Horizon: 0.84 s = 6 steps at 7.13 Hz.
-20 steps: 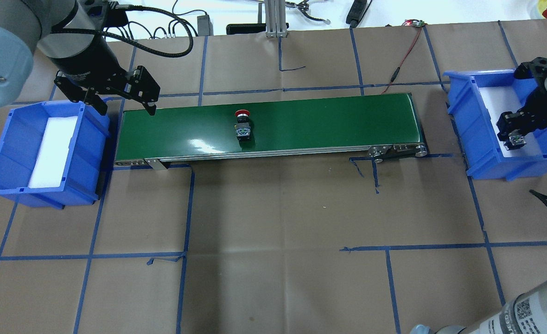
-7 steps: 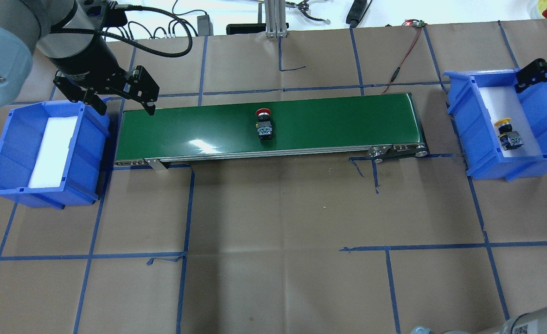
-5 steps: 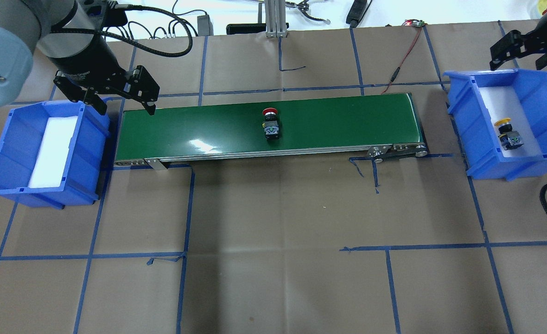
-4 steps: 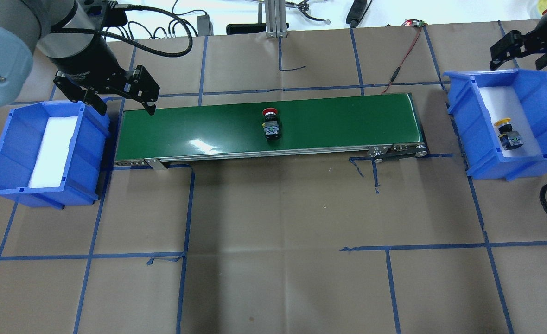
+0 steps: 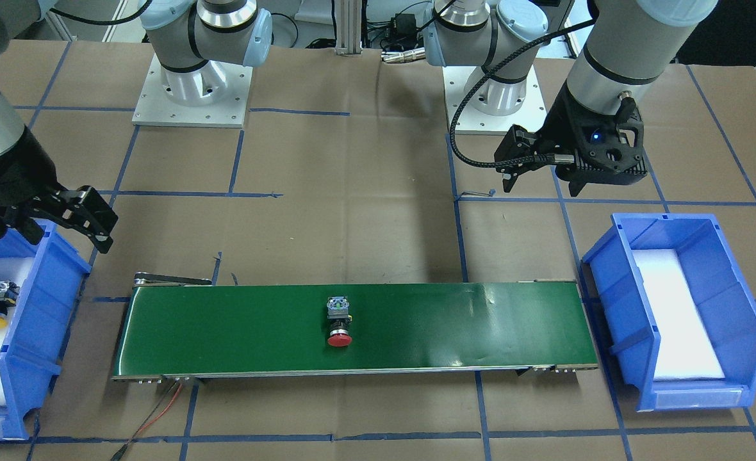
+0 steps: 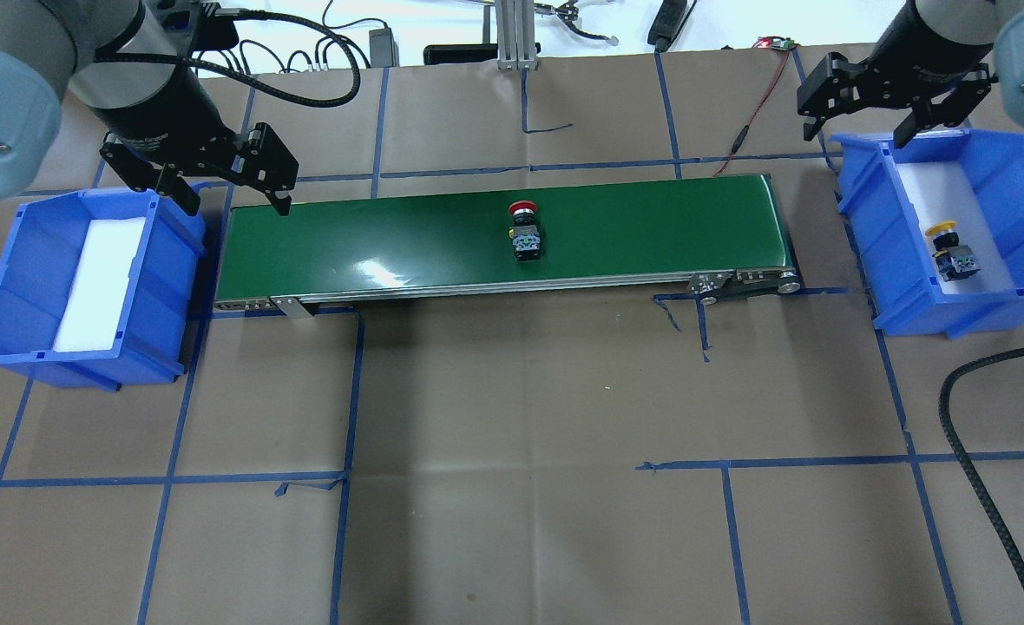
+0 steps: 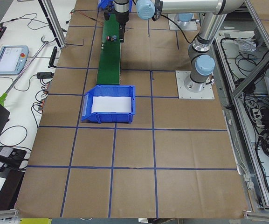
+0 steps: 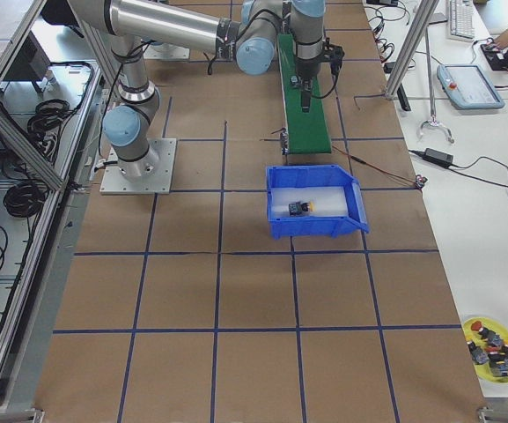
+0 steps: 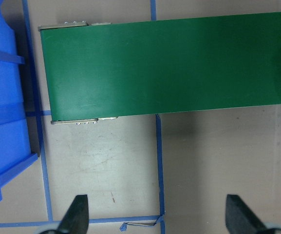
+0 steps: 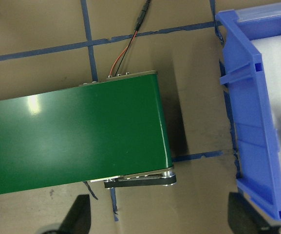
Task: Transport two buttons from left to right
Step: 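Move the right gripper to the belt and grasp the red button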
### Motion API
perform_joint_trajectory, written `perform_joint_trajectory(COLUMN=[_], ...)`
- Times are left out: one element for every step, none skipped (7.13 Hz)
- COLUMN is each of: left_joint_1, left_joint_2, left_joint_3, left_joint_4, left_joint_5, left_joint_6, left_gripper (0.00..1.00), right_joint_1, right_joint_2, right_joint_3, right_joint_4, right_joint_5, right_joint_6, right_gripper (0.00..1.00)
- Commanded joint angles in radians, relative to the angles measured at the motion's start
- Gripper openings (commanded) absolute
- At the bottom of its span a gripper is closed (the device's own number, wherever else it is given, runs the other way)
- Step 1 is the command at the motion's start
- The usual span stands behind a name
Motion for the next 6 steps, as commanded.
perform_joint_trajectory(left_joint_1=[0.000,0.000,0.000,0.000,0.000,0.000], left_joint_2=[0.000,0.002,0.002,0.002,0.002,0.002], left_joint_3=[0.000,0.000,0.000,0.000,0.000,0.000], left_joint_4=[0.000,0.000,0.001,0.001,0.000,0.001], left_joint_5=[0.000,0.000,-0.001,-0.001,0.000,-0.001], left_joint_6=[0.000,0.000,0.000,0.000,0.000,0.000], left_gripper=[0.99,0.99,0.99,0.99,0.99,0.99], right_joint_1=[0.115,0.155,0.163,0.165,0.165,0.164], right_joint_2=[-0.006,-0.001,0.002,0.010,0.011,0.013], right_joint_3=[0.000,0.003,0.009,0.015,0.032,0.052], right_joint_4=[0.001,-0.007,-0.013,-0.017,-0.021,-0.024], right_joint_5=[-0.048,-0.076,-0.073,-0.061,-0.058,-0.062], right_joint_6=[0.129,0.142,0.143,0.145,0.148,0.152], right_gripper=[0.99,0.99,0.99,0.99,0.99,0.99])
